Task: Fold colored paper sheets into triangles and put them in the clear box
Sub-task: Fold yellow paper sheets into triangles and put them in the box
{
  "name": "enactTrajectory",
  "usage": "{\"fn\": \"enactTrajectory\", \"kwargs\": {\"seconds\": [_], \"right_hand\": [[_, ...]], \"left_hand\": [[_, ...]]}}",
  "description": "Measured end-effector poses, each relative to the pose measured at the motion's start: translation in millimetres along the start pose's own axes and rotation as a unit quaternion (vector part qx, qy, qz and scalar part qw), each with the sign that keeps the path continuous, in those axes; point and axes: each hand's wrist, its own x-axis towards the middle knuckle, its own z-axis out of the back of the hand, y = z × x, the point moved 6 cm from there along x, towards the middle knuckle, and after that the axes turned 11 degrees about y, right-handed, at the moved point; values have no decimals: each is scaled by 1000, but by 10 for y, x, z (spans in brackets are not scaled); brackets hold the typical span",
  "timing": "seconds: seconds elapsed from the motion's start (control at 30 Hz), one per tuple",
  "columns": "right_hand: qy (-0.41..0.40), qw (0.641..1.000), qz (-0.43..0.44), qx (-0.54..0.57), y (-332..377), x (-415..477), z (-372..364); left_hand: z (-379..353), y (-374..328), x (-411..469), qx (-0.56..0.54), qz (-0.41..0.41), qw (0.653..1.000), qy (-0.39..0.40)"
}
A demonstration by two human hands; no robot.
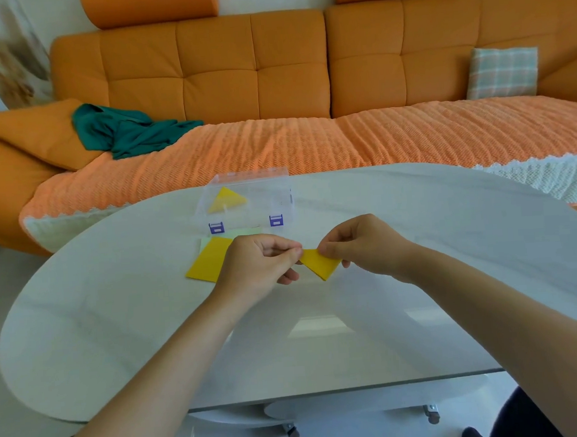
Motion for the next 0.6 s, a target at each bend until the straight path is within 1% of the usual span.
{"fn": "enactTrajectory", "kwargs": {"seconds": [0.07, 0.13, 0.2, 0.23, 0.37, 0.43, 0.5, 0.6], "right_hand": [[6, 1000, -10, -29, -32, 20, -19], [19, 996, -17, -90, -58, 43, -74], [36, 986, -25, -159, -75, 61, -142], [40, 981, -28, -187, -81, 72, -169], [36, 967, -28, -250, -69, 99, -217], [27, 958, -19, -286, -46, 103, -228], [22, 950, -9, -312, -26, 103, -242], [17, 948, 1, -318, 6, 98, -253]], "left_hand": [[-13, 47, 11, 38, 11, 999, 6], [-42, 95, 31, 124, 15, 992, 22], [-79, 115, 49, 230, 11, 972, 36], [-91, 116, 52, 265, 11, 963, 38], [-127, 83, 64, 352, 7, 935, 41], [-140, 94, 76, 365, 5, 930, 53], [-135, 108, 89, 351, 4, 935, 60], [-153, 96, 108, 362, -30, 930, 53]]}}
